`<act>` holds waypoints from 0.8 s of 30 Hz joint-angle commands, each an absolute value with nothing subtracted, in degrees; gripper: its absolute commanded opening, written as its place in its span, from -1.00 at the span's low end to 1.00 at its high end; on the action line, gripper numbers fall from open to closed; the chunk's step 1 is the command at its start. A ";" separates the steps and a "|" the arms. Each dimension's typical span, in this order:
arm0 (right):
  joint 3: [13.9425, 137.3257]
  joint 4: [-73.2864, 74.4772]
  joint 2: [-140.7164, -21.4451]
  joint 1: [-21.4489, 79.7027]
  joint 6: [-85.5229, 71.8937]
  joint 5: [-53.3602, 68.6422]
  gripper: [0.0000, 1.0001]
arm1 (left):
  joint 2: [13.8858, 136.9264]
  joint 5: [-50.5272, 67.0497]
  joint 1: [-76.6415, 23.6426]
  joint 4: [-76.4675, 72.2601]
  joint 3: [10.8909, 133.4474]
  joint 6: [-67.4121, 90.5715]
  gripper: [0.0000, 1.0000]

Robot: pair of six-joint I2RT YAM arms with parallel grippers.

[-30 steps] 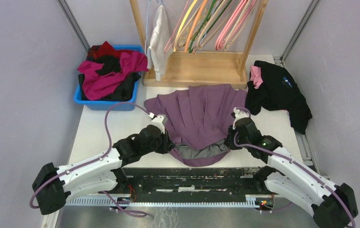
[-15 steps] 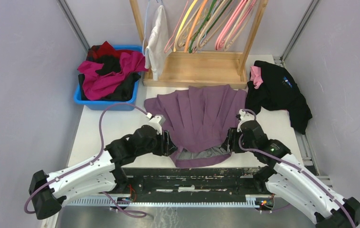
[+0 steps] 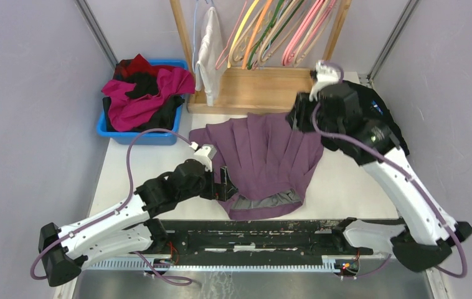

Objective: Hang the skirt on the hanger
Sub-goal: Flatten out the skirt at the center of the board, then pick up the hanger from the clothesline.

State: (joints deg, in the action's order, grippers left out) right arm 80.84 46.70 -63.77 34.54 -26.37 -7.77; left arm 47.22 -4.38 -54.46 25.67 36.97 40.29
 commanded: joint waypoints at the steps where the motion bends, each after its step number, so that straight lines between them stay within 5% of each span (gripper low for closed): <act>1: 101.10 46.73 -73.33 34.61 -21.35 -16.28 -0.09 | 47.29 -7.29 -54.67 24.32 36.94 37.17 0.98; 11: 130.67 46.89 -92.23 30.93 -20.63 -22.20 -0.02 | 47.91 -6.28 -54.63 23.57 37.82 35.88 0.98; 24: 137.91 46.76 -101.45 21.19 -22.65 -18.29 -0.07 | 46.85 -6.83 -54.64 23.84 37.98 35.32 0.98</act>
State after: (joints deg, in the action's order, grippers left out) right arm 134.26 48.38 -101.14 23.59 -21.63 -19.86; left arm 47.97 -5.91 -54.46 25.65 36.91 37.56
